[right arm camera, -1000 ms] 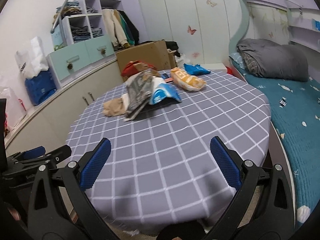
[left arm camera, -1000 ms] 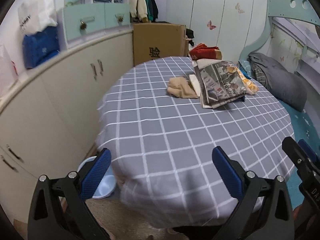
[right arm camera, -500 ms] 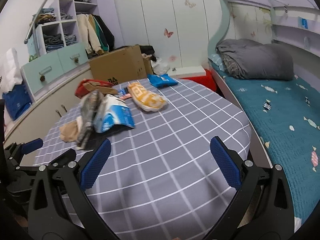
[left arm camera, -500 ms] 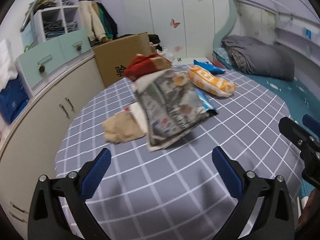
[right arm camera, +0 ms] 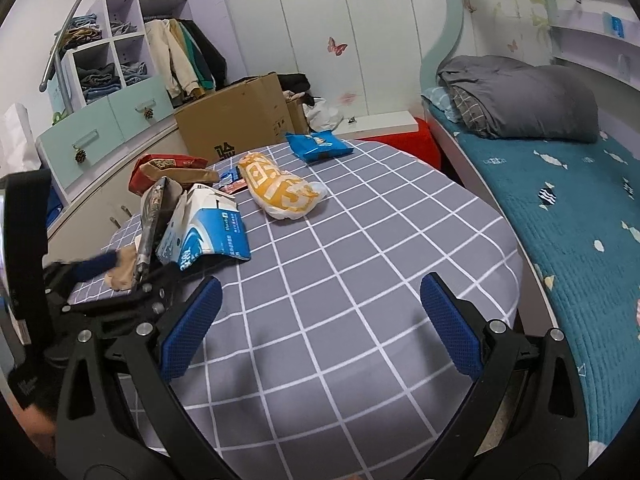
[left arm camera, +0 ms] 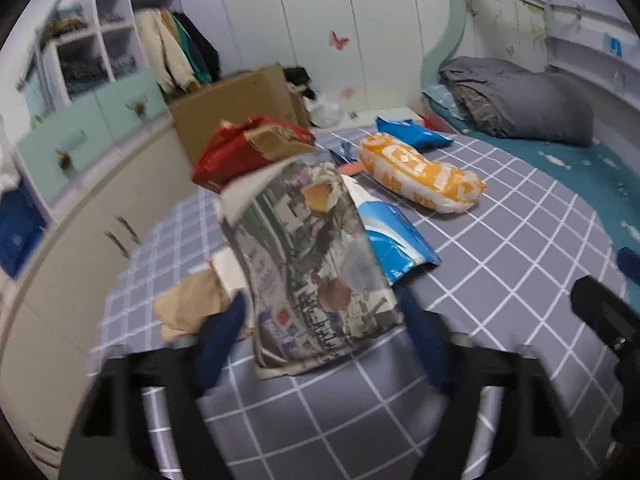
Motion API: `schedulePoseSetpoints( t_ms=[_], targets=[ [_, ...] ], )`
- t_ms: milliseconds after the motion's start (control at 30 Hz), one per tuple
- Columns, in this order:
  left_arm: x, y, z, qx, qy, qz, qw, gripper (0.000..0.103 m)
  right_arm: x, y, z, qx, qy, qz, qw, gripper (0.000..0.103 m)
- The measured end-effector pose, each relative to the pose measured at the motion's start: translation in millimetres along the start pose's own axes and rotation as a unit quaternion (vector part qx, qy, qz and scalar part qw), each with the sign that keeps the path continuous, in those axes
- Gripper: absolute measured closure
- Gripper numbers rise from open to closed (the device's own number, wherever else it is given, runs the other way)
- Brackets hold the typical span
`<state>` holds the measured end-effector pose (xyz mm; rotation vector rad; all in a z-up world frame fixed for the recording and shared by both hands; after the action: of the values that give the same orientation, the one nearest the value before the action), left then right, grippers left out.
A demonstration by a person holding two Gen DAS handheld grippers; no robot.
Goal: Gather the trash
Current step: 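Lift the grey bag with the left tool while the right tool grasps the red snack bag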
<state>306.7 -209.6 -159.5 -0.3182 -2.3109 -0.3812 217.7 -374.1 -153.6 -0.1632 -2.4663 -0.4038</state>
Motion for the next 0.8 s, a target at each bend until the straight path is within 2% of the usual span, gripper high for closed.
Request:
schedulePoseSetpoints(
  t_ms=[67, 167, 300, 600, 667, 800],
  targets=[
    [-1, 6, 1, 0.013, 0.012, 0.021, 0.9996, 0.049, -2, 3, -1, 0.004, 0.002, -0.002, 1.000, 0.006],
    [14, 15, 5, 0.025, -0.007, 0.021, 0.9994, 0.066, -4, 8, -3, 0.007, 0.004, -0.007, 1.000, 0.006],
    [40, 30, 8, 0.046, -0.039, 0.008, 0.9982, 0.095, -6, 15, -6, 0.008, 0.007, -0.013, 1.000, 0.006],
    [90, 72, 31, 0.078, -0.079, 0.040, 0.9930, 0.099, -9, 49, -13, 0.030, 0.018, -0.043, 0.998, 0.006],
    [102, 86, 39, 0.097, -0.087, 0.068, 0.9892, 0.098, -9, 59, -14, 0.033, 0.020, -0.052, 0.998, 0.006],
    [122, 116, 49, 0.137, -0.113, 0.080, 0.9808, 0.099, -10, 80, -17, 0.043, 0.027, -0.072, 0.996, 0.006]
  ],
)
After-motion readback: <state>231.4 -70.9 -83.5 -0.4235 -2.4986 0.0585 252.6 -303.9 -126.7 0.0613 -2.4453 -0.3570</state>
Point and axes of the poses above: each gripper's, at about its wrist camera, not at the fingertips, and x roughly against the way its jaws point, y to its left, z to its underside, the point moved 2 cm from there along -x, roughly the way its jaws point, and after that the axes turned 4 degrees about y, right-handed, at the moved point
